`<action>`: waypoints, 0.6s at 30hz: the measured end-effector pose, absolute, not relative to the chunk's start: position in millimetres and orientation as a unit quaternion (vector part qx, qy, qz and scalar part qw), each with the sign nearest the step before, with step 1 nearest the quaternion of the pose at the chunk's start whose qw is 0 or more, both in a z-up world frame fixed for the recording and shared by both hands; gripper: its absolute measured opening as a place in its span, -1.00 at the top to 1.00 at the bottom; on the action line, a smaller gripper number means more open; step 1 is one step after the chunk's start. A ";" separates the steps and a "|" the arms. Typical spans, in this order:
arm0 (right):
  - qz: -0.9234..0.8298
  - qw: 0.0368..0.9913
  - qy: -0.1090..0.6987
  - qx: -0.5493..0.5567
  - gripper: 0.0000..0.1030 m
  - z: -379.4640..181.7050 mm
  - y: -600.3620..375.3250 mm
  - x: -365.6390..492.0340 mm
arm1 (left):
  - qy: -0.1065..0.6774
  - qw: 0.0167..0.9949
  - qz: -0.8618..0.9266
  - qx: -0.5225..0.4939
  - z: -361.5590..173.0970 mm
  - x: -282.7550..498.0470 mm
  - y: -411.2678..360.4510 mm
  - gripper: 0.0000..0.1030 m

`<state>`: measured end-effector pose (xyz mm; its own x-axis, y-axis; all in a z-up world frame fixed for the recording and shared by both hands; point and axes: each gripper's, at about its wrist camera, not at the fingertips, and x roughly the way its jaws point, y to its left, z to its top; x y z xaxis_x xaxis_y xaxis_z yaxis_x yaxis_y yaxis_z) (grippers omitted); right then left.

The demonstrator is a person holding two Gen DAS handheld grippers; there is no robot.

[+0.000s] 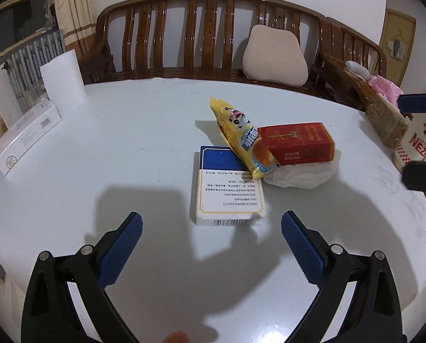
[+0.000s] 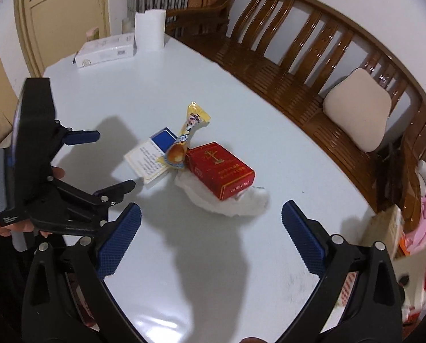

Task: Collect trash
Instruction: 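Grasp the white-blue cigarette pack with the left tool while the right tool grasps the red cigarette box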

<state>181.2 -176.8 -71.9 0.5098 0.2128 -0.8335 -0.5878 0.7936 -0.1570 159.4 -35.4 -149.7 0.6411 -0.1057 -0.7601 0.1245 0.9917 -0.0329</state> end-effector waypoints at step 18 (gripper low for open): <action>0.286 0.813 0.470 -0.193 -0.87 -130.2 -175.5 255.7 | 0.446 0.892 -0.069 0.000 -178.9 196.5 -42.9 -0.84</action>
